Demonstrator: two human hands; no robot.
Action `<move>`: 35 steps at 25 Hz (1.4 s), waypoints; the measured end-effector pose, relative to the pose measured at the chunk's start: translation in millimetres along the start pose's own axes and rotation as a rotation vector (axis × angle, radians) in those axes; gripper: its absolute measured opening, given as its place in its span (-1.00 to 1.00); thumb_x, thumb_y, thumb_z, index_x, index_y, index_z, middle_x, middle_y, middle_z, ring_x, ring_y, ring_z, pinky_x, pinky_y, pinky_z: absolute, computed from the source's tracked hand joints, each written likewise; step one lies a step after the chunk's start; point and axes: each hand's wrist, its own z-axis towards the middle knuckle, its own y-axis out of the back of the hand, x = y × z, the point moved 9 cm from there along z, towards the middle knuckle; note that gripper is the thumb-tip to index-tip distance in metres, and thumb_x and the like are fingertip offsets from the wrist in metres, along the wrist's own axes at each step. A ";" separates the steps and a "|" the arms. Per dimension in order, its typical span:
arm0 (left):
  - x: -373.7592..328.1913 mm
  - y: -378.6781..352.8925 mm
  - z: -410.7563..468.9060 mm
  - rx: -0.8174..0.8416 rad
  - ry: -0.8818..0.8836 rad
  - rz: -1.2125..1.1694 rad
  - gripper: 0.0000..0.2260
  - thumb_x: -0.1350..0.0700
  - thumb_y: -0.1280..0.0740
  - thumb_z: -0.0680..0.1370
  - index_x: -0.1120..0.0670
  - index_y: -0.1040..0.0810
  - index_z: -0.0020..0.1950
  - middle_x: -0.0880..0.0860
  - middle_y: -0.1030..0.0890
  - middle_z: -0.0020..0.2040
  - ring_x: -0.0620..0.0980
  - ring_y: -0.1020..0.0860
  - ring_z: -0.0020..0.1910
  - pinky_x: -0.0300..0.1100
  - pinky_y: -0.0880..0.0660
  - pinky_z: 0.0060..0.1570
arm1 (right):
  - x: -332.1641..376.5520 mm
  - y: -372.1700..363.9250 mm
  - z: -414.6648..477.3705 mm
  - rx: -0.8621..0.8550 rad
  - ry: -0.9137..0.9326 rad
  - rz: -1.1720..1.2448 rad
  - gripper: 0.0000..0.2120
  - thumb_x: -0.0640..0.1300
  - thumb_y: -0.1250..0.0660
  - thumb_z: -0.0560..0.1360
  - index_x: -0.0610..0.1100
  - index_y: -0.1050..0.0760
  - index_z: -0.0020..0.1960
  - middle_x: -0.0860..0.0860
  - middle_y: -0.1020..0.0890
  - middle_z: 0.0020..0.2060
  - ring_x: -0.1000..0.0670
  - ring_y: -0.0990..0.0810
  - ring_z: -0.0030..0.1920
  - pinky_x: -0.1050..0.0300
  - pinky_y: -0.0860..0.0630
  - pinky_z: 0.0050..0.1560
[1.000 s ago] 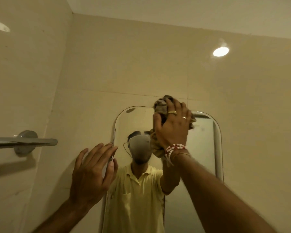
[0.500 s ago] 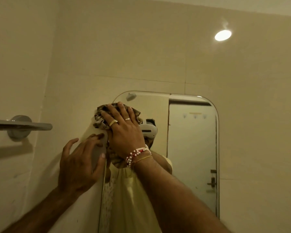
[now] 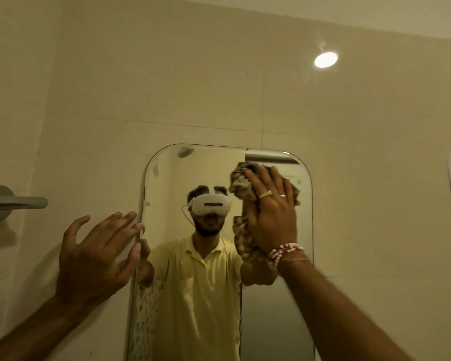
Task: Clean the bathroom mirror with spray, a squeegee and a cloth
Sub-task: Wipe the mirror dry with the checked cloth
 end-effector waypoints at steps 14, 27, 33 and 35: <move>1.5 -5.0 -7.4 0.011 0.058 -0.069 -0.53 -0.12 -0.21 0.56 0.15 -0.65 0.28 0.17 -0.61 0.35 0.20 -0.58 0.34 0.34 -0.28 0.40 | 29.6 -26.2 17.6 -0.118 -0.321 -0.035 -0.42 0.00 -0.20 0.57 0.06 -0.19 0.57 -0.03 -0.18 0.59 -0.15 -0.02 0.60 -0.32 0.09 0.54; 8.6 -6.4 -10.4 0.025 0.078 -0.085 -0.54 -0.05 -0.16 0.57 0.19 -0.59 0.30 0.20 -0.64 0.29 0.18 -0.59 0.31 0.28 -0.24 0.41 | 155.2 -114.8 -73.3 0.214 0.157 -0.079 -0.44 0.18 0.04 0.61 0.10 -0.08 0.59 0.01 -0.07 0.62 -0.10 0.16 0.61 -0.31 0.07 0.54; 0.6 -5.1 -7.9 0.092 0.046 -0.020 -0.50 -0.11 -0.19 0.56 0.09 -0.52 0.43 0.13 -0.56 0.42 0.15 -0.51 0.41 0.25 -0.22 0.42 | 81.8 -66.0 -93.4 0.206 0.122 -0.086 -0.43 0.04 -0.15 0.59 0.14 -0.11 0.58 0.05 -0.10 0.61 -0.07 0.08 0.62 -0.25 0.11 0.56; 1.0 -5.6 -8.5 0.104 0.048 -0.005 -0.50 -0.11 -0.18 0.58 0.10 -0.52 0.44 0.14 -0.55 0.44 0.15 -0.51 0.42 0.24 -0.21 0.43 | 45.4 -41.8 -95.1 0.150 0.061 -0.091 -0.41 0.03 -0.18 0.58 0.14 -0.13 0.58 0.05 -0.13 0.60 -0.06 0.03 0.61 -0.26 0.04 0.55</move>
